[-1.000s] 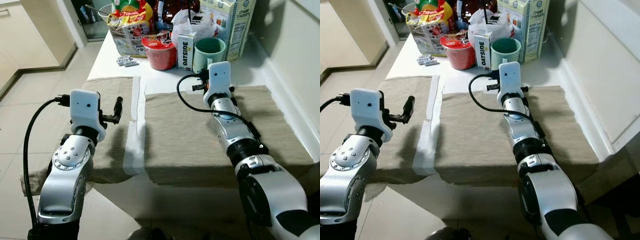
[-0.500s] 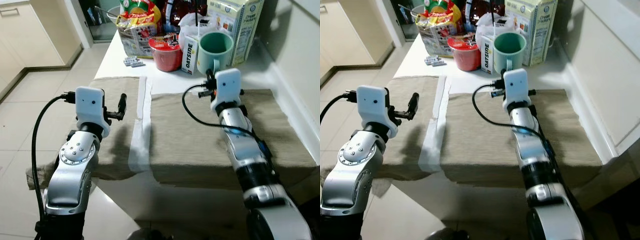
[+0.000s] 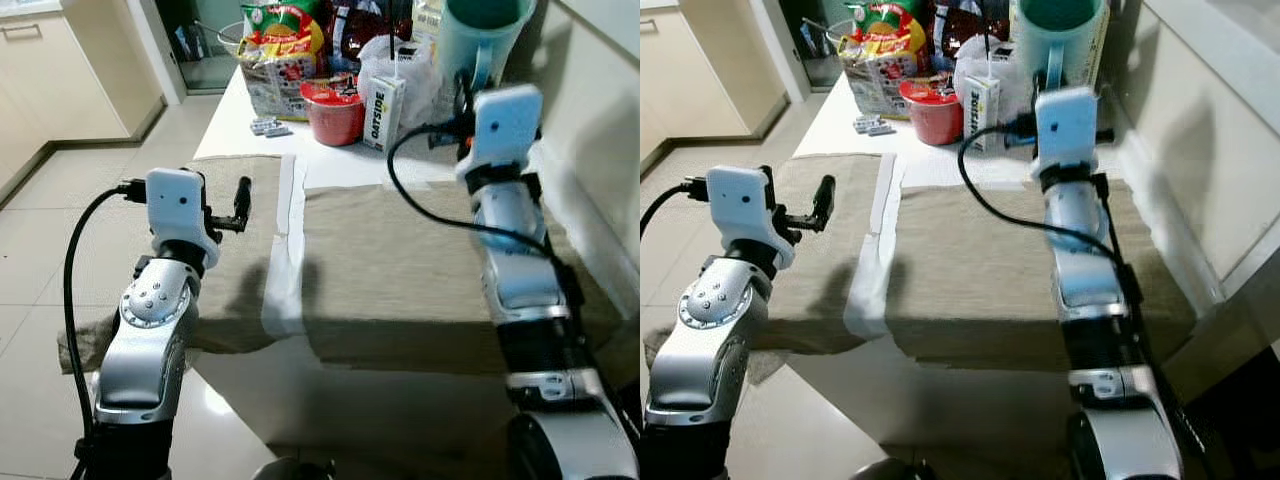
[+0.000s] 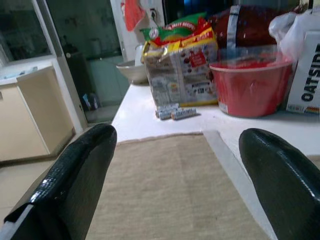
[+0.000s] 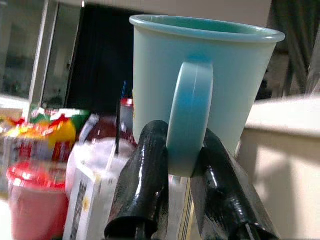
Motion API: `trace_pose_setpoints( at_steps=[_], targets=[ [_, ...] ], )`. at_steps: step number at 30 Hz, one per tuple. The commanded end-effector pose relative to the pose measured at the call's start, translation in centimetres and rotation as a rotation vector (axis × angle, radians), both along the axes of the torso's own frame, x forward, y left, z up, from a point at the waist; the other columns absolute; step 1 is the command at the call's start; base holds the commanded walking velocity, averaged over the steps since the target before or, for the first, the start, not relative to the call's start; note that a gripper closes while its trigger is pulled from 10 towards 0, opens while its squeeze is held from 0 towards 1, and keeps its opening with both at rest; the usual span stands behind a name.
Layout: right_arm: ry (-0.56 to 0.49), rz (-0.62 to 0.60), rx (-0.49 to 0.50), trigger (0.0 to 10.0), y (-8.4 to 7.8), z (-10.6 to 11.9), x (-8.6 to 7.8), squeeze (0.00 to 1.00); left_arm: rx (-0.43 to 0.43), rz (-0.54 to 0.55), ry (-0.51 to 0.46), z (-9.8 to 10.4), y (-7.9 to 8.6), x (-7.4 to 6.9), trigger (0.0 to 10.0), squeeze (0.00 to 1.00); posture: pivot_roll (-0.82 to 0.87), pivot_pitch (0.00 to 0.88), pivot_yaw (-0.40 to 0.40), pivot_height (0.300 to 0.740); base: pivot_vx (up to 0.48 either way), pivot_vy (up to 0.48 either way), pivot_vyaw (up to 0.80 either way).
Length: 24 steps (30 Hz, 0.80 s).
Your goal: Setting the table
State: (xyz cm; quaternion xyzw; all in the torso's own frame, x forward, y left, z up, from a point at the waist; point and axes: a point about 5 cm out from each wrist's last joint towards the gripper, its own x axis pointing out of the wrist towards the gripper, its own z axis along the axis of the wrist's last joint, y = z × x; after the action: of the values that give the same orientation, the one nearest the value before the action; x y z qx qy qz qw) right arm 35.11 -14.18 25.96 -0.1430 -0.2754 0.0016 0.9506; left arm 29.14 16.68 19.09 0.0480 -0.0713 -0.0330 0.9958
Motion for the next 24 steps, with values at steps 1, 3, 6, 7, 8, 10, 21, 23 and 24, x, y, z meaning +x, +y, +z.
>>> trace_pose_setpoints(
  at_steps=[1,3,6,7,8,10,21,23,24],
  targets=[
    [-0.049,-0.007,-0.002,0.0,-0.2,2.2,0.3,0.0,-0.014,0.006,-0.003,0.2,0.2,-0.1,10.0,0.0,-0.09,0.0,0.112,0.74,0.0,0.0,0.0],
    [-0.06,-0.006,-0.005,0.0,-0.1,2.7,0.5,0.0,-0.027,-0.001,0.012,-0.1,0.1,-0.3,10.0,0.0,-0.09,0.0,0.11,0.74,0.0,0.0,0.0],
    [-0.043,0.013,0.001,0.0,0.4,2.4,1.0,0.0,-0.021,-0.008,0.033,-0.8,0.0,-0.8,10.0,0.0,-0.08,0.0,0.104,0.74,0.0,0.0,0.0],
    [-0.029,0.02,0.008,0.0,0.6,2.1,1.1,0.0,-0.022,-0.009,0.038,-1.0,0.0,-1.0,10.0,0.0,-0.07,0.0,0.102,0.74,0.0,0.0,0.0],
    [-0.013,0.029,0.014,0.0,0.9,1.8,1.1,0.0,-0.023,-0.004,0.041,-1.0,0.0,-1.1,10.0,0.0,-0.07,0.0,0.101,0.74,0.0,0.0,0.0],
    [0.017,0.043,0.021,0.0,1.2,1.0,1.1,0.0,-0.035,0.005,0.048,-1.2,0.2,-1.3,10.0,0.0,-0.06,0.0,0.099,0.74,0.0,0.0,0.0],
    [0.087,0.087,0.04,0.0,2.2,-0.6,1.2,0.0,-0.114,0.02,0.014,-0.2,0.3,-1.1,10.0,0.0,-0.07,0.0,0.091,0.74,0.0,0.0,0.0],
    [0.091,0.088,0.042,0.0,2.2,-0.6,1.2,0.0,-0.119,0.019,0.014,-0.2,0.2,-1.1,10.0,0.0,-0.07,0.0,0.09,0.74,0.0,0.0,0.0],
    [0.095,0.088,0.043,0.0,2.2,-0.7,1.3,0.0,-0.122,0.018,0.014,-0.2,0.1,-1.1,10.0,0.0,-0.07,0.0,0.09,0.74,0.0,0.0,0.0]
  ],
)
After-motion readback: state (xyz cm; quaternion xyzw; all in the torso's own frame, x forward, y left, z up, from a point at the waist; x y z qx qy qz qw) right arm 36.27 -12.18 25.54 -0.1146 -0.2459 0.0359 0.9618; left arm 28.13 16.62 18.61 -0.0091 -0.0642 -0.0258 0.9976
